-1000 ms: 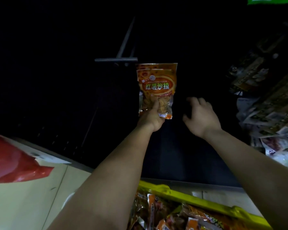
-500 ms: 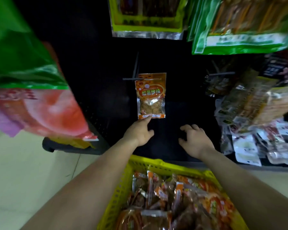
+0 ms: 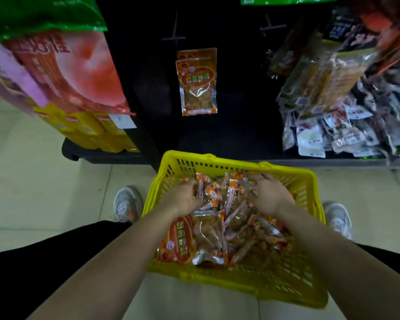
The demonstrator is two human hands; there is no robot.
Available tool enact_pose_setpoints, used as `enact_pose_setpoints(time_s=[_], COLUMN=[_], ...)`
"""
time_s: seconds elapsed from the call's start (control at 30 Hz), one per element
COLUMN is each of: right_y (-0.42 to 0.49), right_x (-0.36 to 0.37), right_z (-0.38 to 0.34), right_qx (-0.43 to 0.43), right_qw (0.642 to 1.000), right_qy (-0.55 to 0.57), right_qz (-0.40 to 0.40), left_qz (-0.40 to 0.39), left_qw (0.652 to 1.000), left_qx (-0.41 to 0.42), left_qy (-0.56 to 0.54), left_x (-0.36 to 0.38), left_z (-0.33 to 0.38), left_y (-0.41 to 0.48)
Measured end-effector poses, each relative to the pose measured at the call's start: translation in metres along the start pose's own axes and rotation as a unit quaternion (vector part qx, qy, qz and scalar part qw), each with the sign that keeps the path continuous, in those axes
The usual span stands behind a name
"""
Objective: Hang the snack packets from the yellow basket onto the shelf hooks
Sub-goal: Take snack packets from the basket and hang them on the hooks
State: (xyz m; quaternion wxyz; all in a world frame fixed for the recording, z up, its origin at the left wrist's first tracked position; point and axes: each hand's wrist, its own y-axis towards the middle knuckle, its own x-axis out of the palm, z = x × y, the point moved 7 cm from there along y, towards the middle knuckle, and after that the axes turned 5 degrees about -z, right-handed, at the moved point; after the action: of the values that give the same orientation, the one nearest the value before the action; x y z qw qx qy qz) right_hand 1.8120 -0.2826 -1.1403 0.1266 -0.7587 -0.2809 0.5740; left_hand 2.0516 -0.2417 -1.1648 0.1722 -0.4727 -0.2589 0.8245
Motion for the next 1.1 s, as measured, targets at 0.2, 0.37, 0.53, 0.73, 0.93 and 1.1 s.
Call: enact_pose_setpoints(time_s=[0.2, 0.37, 0.53, 0.73, 0.93, 1.1], right_y=[0.013, 0.016, 0.013, -0.004, -0.030, -0.040], right_x=[0.038, 0.040, 0.027, -0.013, -0.062, -0.067], right_z=[0.033, 0.047, 0.042, 0.020, -0.020, -0.056], right_qx=[0.066, 0.071, 0.054, 0.030, -0.057, -0.141], right_qw=[0.997, 0.996, 0.998, 0.994, 0.979, 0.967], right_qy=[-0.010, -0.050, -0.039, -0.064, -0.090, -0.158], right_qz=[-0.034, -0.003, 0.021, 0.089, 0.176, 0.141], left_qz=[0.021, 0.032, 0.045, -0.003, -0.027, -0.015], left_qw=[0.999, 0.998, 0.998, 1.000, 1.000, 0.998], left_qx=[-0.012, 0.021, 0.018, -0.028, -0.002, -0.007], left_qy=[-0.036, -0.045, -0.027, 0.012, 0.008, -0.065], left_x=[0.027, 0.035, 0.017, -0.011, -0.009, -0.024], left_z=[0.005, 0.022, 0.014, -0.019, -0.018, -0.030], left_y=[0.037, 0.065, 0.057, 0.007, -0.044, -0.064])
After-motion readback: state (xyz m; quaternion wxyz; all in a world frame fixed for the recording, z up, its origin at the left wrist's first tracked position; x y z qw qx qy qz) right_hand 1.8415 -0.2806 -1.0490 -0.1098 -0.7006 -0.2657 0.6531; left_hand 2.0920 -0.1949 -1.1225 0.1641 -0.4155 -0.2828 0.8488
